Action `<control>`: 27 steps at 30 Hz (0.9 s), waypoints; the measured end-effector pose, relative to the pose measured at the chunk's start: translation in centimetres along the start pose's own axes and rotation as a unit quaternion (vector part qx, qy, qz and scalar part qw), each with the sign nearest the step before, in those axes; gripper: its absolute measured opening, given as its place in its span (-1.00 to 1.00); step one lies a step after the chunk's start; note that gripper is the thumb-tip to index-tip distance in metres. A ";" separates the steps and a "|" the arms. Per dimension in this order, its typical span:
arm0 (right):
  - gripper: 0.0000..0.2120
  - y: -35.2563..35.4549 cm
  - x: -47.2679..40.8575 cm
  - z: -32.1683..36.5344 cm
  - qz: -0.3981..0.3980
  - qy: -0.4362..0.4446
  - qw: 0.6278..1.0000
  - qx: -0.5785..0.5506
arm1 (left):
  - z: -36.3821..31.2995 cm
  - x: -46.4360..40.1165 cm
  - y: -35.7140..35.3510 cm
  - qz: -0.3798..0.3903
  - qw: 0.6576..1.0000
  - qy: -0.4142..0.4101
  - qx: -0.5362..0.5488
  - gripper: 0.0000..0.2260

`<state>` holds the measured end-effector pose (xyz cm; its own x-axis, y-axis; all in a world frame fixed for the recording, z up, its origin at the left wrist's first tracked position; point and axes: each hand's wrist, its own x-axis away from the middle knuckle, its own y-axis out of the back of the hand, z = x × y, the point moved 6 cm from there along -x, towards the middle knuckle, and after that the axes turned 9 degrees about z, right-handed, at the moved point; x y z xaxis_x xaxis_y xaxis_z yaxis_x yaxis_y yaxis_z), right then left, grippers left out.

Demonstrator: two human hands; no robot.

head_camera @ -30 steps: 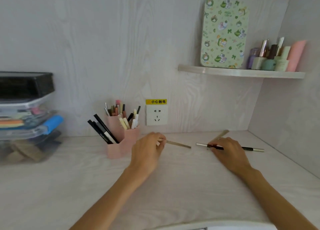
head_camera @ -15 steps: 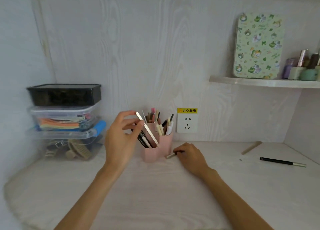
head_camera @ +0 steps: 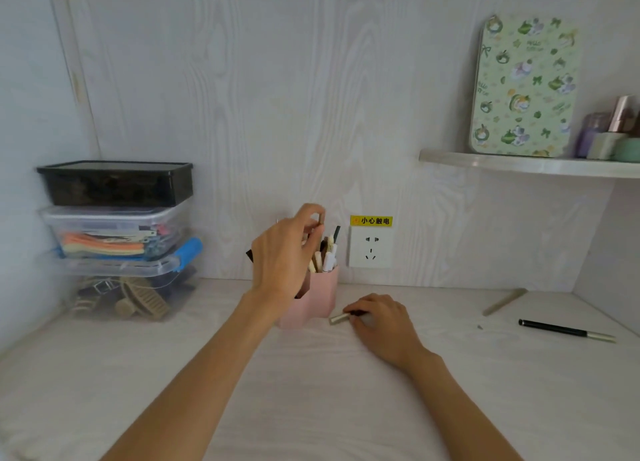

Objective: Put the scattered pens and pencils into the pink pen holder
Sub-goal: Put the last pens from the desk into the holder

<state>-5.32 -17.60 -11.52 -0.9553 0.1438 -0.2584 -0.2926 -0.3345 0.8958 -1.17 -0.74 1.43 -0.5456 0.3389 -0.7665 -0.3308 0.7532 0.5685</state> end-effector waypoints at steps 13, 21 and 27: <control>-0.91 3.7 0.9 1.8 -0.106 0.047 0.993 -0.039 | 7.3 6.8 -0.6 -0.056 0.995 0.058 0.062 -0.49; -0.59 10.2 0.1 3.0 -0.307 0.060 0.890 -0.332 | 10.9 7.5 -4.5 0.117 0.961 0.199 0.151 -0.30; -0.57 13.3 -2.3 7.6 -0.349 0.112 0.858 -0.361 | 10.6 7.7 -4.7 0.143 0.950 0.215 0.176 -0.36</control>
<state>-6.67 -15.30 3.79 -0.4982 0.3879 -0.7755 -0.6693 -0.7406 0.0595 4.30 4.30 -10.35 -0.8636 0.3532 -0.3596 0.1149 0.8326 0.5418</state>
